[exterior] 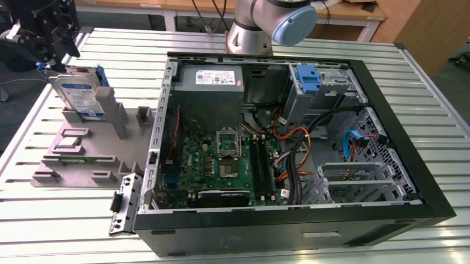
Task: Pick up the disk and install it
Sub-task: 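Pick up the disk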
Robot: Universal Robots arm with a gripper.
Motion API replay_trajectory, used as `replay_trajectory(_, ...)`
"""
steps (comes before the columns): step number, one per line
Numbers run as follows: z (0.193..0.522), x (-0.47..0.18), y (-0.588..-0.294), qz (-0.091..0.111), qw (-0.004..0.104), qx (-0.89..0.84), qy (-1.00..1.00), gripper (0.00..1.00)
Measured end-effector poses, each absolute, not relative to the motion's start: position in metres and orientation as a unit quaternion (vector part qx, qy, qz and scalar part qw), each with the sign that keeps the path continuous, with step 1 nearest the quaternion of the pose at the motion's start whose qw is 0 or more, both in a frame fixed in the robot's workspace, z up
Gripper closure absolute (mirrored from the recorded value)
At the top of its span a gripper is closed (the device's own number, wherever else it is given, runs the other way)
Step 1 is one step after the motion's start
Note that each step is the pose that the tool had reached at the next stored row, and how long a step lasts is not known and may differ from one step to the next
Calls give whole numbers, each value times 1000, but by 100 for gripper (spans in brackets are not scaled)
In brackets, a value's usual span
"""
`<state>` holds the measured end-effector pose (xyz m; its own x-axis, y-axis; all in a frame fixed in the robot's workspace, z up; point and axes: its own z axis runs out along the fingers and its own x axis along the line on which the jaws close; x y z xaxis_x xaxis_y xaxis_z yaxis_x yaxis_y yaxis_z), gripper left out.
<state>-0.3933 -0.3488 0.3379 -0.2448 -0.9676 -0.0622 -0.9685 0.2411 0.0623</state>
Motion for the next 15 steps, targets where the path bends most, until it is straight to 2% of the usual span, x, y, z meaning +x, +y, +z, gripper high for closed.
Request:
replay_trajectory(1, 338, -393, -349, 44, 5, -614, 788, 47)
replay_trajectory(15, 335, -393, -349, 44, 2, -673, 738, 47)
